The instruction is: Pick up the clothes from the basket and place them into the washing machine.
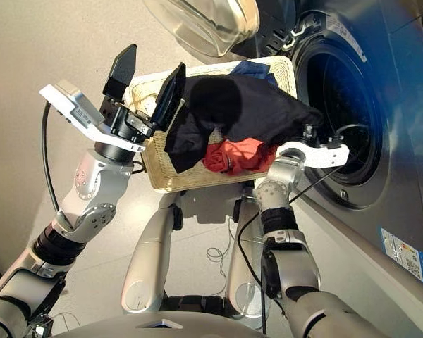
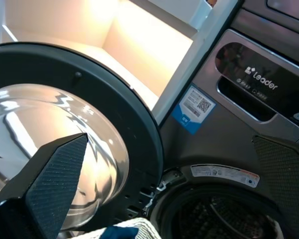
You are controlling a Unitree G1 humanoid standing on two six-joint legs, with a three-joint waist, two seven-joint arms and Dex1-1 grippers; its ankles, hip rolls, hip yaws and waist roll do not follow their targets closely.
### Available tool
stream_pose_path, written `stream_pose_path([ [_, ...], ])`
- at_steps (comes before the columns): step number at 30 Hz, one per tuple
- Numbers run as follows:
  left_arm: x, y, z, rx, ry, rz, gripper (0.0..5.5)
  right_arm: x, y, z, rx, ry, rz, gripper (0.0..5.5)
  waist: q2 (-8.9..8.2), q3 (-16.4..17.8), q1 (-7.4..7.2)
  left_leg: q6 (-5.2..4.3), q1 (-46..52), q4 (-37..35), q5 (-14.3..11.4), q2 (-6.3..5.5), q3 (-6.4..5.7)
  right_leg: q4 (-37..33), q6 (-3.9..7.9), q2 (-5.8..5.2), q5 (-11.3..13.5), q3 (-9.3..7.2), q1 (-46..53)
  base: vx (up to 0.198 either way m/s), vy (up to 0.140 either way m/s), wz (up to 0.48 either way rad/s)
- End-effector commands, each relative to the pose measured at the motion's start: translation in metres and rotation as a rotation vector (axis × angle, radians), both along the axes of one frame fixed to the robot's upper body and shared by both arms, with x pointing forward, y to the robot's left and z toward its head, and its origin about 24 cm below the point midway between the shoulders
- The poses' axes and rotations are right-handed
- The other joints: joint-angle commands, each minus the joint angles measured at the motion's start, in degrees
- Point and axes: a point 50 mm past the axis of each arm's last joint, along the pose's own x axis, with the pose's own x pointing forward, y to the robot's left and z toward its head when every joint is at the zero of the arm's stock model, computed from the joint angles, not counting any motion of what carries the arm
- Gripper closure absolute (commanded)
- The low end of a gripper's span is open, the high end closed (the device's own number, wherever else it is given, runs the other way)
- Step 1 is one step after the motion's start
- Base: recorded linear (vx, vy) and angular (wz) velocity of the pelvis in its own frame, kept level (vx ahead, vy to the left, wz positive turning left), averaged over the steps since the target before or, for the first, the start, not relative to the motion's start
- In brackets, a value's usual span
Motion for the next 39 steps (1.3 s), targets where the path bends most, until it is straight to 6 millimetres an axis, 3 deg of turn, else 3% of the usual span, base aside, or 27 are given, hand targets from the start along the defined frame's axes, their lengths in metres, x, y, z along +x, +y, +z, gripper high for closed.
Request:
stream_pose_path([
  [1,-0.019,0.0,0.029,-0.071,-0.173,-0.061,0.0,-0.011,-0.029,0.01,-0.074,-0.028,-0.085,5.5,1.8,-2.5,-1.35,-1.65,-2.1,8.2,-6.6,-1.57,-0.24,-12.1,1.51,0.15,6.9,1.47,2.4,0.0,0.0,0.0],
  [3,-0.017,0.001,0.028,-0.07,-0.169,-0.052,0.0,-0.01,-0.026,0.005,-0.136,0.016,-0.052,5.46,1.42,-2.7,-1.36,-1.59,-2.0,8.2,-6.6,-1.58,-0.19,-12.2,1.42,0.22,6.9,1.55,2.6,0.0,0.0,0.0],
  [6,-0.017,0.003,0.028,-0.072,-0.171,-0.047,0.0,-0.01,-0.014,-0.001,-0.194,0.046,0.016,0.0,0.91,-2.9,-1.46,-1.52,-1.7,8.2,-6.7,-1.47,-0.12,-12.1,1.3,0.31,6.9,1.6,2.8,0.0,0.0,0.0],
  [13,-0.017,0.007,0.028,-0.071,-0.175,-0.031,0.0,-0.014,0.015,-0.003,-0.515,0.088,0.214,0.0,-0.26,-2.4,-1.82,-1.61,-1.9,8.4,-6.3,-1.18,-0.06,-11.8,1.11,0.58,7.1,1.74,2.7,0.0,0.0,0.0],
  [18,-0.017,0.01,0.023,-0.073,-0.156,-0.013,0.0,-0.018,0.034,0.002,-0.532,0.019,0.279,0.0,-0.55,-2.2,-1.78,-1.54,-1.8,8.3,-6.2,-1.11,-0.05,-11.9,0.98,0.77,7.1,1.68,2.9,0.0,0.0,0.0],
  [24,-0.017,0.013,0.022,-0.064,-0.16,0.019,0.0,-0.026,0.056,0.013,-0.669,-0.056,0.385,0.0,-1.18,-2.0,-2.07,-1.56,-1.8,8.4,-6.0,-0.94,0.08,-11.9,0.95,0.89,7.4,1.72,2.7,0.0,0.0,0.0],
  [30,-0.019,0.019,0.022,-0.031,-0.185,0.041,0.0,-0.036,0.078,0.017,-0.95,-0.093,0.542,0.0,-1.99,-1.7,-2.09,-1.52,-1.9,8.6,-6.2,-0.68,0.14,-11.7,0.89,1.14,7.5,1.71,2.6,0.0,0.0,0.0],
  [33,-0.019,0.024,0.02,0.002,-0.197,0.074,0.0,-0.042,0.072,0.024,-1.311,-0.027,0.488,0.0,-2.51,-1.6,-2.21,-1.51,-2.1,8.7,-6.2,-0.62,0.0,-11.6,0.94,1.22,7.5,1.83,2.4,0.0,0.0,0.0],
  [39,-0.018,0.025,0.015,0.007,-0.176,0.092,0.0,-0.049,0.068,0.047,-1.519,-0.055,0.356,0.0,-2.91,-0.9,-2.35,-1.37,-3.1,9.8,-6.4,-0.48,-0.3,-10.8,0.85,1.36,7.3,1.98,1.4,0.0,0.0,0.0],
])
